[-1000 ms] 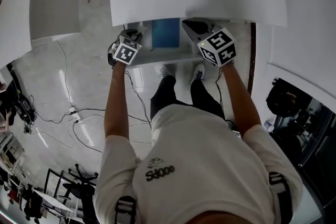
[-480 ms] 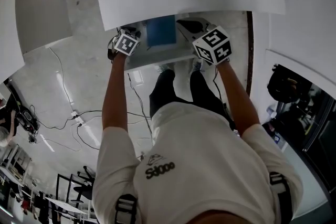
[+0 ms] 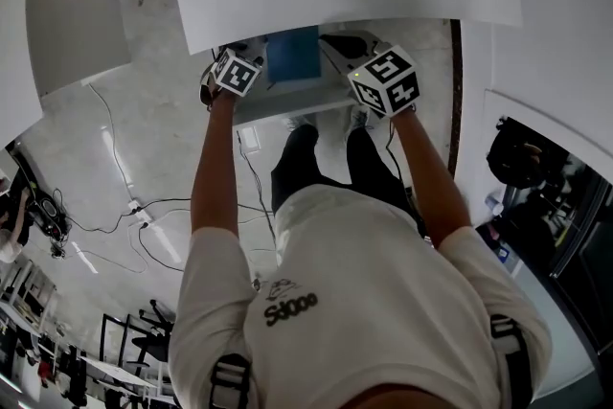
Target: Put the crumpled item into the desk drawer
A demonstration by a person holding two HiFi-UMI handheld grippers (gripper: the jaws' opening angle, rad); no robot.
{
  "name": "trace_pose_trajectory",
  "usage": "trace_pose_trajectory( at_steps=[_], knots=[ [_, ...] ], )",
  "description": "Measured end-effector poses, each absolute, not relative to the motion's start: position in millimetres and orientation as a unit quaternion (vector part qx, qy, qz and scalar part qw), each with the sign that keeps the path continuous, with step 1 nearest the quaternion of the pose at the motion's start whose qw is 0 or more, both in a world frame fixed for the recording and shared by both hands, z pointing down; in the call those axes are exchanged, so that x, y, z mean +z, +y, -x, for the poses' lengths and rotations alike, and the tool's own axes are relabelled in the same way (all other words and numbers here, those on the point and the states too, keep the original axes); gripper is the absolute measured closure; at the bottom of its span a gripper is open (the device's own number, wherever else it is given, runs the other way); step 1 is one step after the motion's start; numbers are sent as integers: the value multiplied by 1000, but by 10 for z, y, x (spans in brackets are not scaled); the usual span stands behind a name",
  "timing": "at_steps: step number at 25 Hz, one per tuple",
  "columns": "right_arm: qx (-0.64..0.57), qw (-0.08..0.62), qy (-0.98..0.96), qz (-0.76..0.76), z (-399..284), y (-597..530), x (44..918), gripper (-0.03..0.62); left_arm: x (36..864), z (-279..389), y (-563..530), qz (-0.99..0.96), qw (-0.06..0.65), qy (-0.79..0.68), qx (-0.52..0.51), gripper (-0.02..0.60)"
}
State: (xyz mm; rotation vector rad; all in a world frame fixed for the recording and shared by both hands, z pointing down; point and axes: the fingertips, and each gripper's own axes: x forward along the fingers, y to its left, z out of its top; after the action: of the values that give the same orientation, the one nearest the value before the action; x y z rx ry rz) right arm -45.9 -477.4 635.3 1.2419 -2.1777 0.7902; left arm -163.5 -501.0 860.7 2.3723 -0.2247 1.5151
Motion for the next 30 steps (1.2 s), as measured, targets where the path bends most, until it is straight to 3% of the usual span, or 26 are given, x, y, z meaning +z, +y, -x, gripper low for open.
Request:
trace_pose_trajectory(
  at_steps=[9, 14, 17, 30],
  knots=[
    [278, 222, -811, -465, 213, -4682, 6109, 589, 8242, 1991, -5137, -823, 154, -150, 526, 369],
    [231, 219, -831, -456, -12, -4586, 5793, 589, 7686, 2087, -5179, -831, 147, -221, 488, 520],
    [191, 216, -849, -443, -92, -4542, 5568, 589, 7243, 2170, -5142, -830, 116, -263, 478, 557],
    [89, 175, -885, -422, -374, -3937, 4400, 589, 5363, 2014, -4094, -853, 64, -409, 317, 563]
  ],
)
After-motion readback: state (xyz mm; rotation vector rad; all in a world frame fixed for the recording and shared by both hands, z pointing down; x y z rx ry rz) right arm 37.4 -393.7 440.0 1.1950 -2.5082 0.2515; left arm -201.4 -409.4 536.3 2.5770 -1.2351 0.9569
